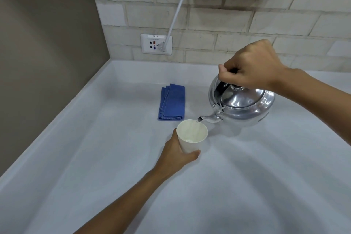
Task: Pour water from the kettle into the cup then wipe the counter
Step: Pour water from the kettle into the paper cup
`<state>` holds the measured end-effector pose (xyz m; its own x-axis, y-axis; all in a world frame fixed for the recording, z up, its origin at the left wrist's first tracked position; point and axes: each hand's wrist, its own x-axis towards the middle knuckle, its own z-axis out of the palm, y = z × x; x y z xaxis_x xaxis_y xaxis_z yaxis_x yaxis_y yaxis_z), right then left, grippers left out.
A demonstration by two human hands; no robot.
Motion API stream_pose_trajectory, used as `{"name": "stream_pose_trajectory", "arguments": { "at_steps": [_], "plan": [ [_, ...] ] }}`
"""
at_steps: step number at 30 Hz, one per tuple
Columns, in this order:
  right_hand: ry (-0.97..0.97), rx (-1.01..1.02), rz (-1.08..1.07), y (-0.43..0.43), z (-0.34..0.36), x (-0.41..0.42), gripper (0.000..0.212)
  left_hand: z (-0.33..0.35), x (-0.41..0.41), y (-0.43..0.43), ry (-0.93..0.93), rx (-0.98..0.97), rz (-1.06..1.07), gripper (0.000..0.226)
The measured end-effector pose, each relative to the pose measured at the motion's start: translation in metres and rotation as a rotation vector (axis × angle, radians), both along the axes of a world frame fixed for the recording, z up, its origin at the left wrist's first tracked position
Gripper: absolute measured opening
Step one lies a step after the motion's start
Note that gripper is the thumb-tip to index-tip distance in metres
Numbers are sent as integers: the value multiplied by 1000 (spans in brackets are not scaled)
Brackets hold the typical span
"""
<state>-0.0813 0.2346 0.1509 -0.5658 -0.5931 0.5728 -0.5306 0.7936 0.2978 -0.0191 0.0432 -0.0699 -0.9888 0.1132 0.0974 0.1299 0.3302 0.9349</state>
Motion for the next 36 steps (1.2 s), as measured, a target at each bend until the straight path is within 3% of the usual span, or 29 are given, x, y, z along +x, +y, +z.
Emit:
{"name": "stream_pose_trajectory", "arguments": {
  "at_steps": [13,36],
  "plan": [
    [53,80,61,-9,10,9,42,1,2,-1,-5,14,-8,73],
    [90,143,69,-5,18,11,46,0,1,0,4,5,-6,71]
  ]
}}
